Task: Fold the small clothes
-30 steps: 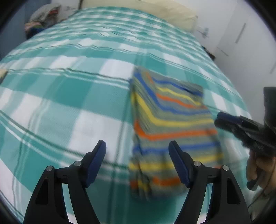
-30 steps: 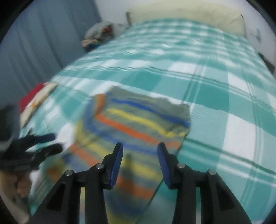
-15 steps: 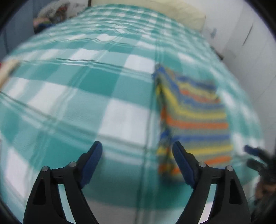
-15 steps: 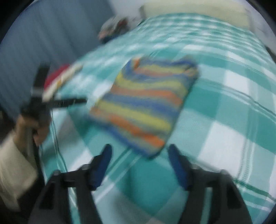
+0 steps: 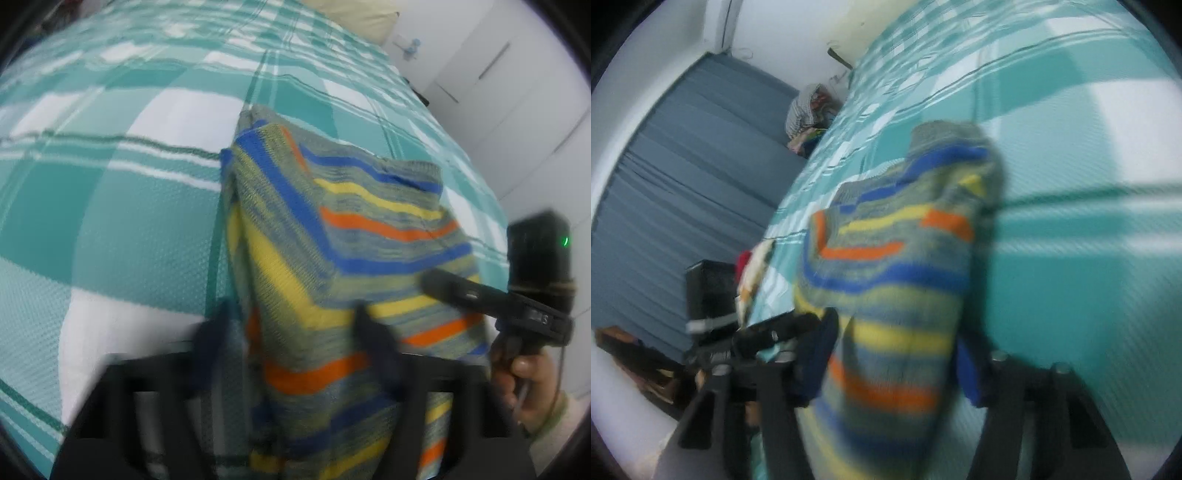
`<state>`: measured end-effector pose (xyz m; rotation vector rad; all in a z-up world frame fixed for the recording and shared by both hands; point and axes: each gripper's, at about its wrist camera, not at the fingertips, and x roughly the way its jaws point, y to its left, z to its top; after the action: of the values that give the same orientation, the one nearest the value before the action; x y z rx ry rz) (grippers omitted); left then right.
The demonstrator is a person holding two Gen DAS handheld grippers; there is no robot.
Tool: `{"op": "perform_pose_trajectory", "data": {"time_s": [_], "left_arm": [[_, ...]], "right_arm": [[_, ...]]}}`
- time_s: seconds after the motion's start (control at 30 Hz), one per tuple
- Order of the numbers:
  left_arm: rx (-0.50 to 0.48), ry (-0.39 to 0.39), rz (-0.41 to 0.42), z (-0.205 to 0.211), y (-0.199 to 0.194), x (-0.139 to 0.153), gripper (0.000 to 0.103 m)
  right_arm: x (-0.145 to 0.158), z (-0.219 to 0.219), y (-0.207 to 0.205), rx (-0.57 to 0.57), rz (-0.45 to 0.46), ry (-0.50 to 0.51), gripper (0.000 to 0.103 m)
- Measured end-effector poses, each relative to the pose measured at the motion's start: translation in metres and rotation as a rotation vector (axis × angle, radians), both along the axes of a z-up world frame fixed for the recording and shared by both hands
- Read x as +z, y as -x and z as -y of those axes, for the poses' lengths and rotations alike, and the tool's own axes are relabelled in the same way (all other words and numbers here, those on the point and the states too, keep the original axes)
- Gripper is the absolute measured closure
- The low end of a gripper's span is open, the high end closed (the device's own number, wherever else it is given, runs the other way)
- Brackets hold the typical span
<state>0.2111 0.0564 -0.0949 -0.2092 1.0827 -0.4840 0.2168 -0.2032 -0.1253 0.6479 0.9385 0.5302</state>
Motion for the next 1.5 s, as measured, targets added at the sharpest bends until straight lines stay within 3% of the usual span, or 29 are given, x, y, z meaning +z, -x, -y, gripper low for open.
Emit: {"op": "perform_pose_trajectory", "data": {"time_s": [0.03, 0.1, 0.2, 0.4, 0.43, 0.47, 0.5, 0.53, 0.57, 0.63, 0.7, 0.8, 1.0, 1.23, 1.5], "left_arm": [[0.007, 0.014, -0.012, 0.001, 0.000, 0.002, 0.083], [0.034, 0.009, 0.022, 0.001, 0.003, 0.017, 0.086], [0.029, 0.014, 0.097, 0.003, 0.012, 0.049, 0.086], [0.023, 0.062, 0.247, 0.003, 0.030, 0.117, 0.083], [0.028, 0.046, 0.254, 0.008, 0.029, 0.117, 0.077], [0.037, 0.019, 0.255, 0.008, 0.032, 0.110, 0.057], [0.060, -0.035, 0.258, 0.007, 0.038, 0.102, 0.023], [0.116, -0.145, 0.267, 0.012, 0.039, 0.087, 0.011], [0.163, -0.218, 0.286, 0.013, 0.043, 0.077, 0.006], [0.192, -0.287, 0.305, 0.014, 0.051, 0.069, 0.006], [0.189, -0.311, 0.325, 0.016, 0.059, 0.073, 0.005], [0.222, -0.339, 0.408, 0.020, 0.074, 0.089, 0.004], [0.249, -0.351, 0.495, 0.033, 0.104, 0.121, 0.003], [0.271, -0.320, 0.524, 0.041, 0.142, 0.144, 0.001], [0.280, -0.426, 0.553, 0.048, 0.204, 0.157, 0.001]], "right_arm": [[0.000, -0.011, -0.007, 0.001, -0.004, 0.036, 0.073], [0.007, -0.028, -0.008, -0.005, 0.008, 0.130, 0.076], [0.043, -0.045, 0.008, 0.001, 0.129, 0.281, 0.080], [0.125, -0.049, 0.042, 0.016, 0.322, 0.294, 0.080], [0.136, -0.043, 0.042, 0.014, 0.334, 0.281, 0.080], [0.138, -0.041, 0.040, 0.013, 0.332, 0.271, 0.078], [0.139, -0.034, 0.038, 0.006, 0.320, 0.265, 0.076], [0.131, -0.023, 0.033, -0.002, 0.280, 0.271, 0.063], [0.123, -0.021, 0.027, -0.009, 0.244, 0.294, 0.036], [0.096, 0.003, 0.030, -0.091, 0.154, 0.463, 0.015], [0.077, 0.025, 0.045, -0.141, 0.110, 0.569, 0.015], [0.069, 0.050, 0.075, -0.206, 0.077, 0.601, 0.014], [0.099, 0.050, 0.133, -0.226, 0.147, 0.669, 0.011], [0.141, 0.001, 0.189, -0.185, 0.248, 0.747, 0.001], [0.163, -0.022, 0.229, -0.237, 0.295, 0.755, 0.001]]}}
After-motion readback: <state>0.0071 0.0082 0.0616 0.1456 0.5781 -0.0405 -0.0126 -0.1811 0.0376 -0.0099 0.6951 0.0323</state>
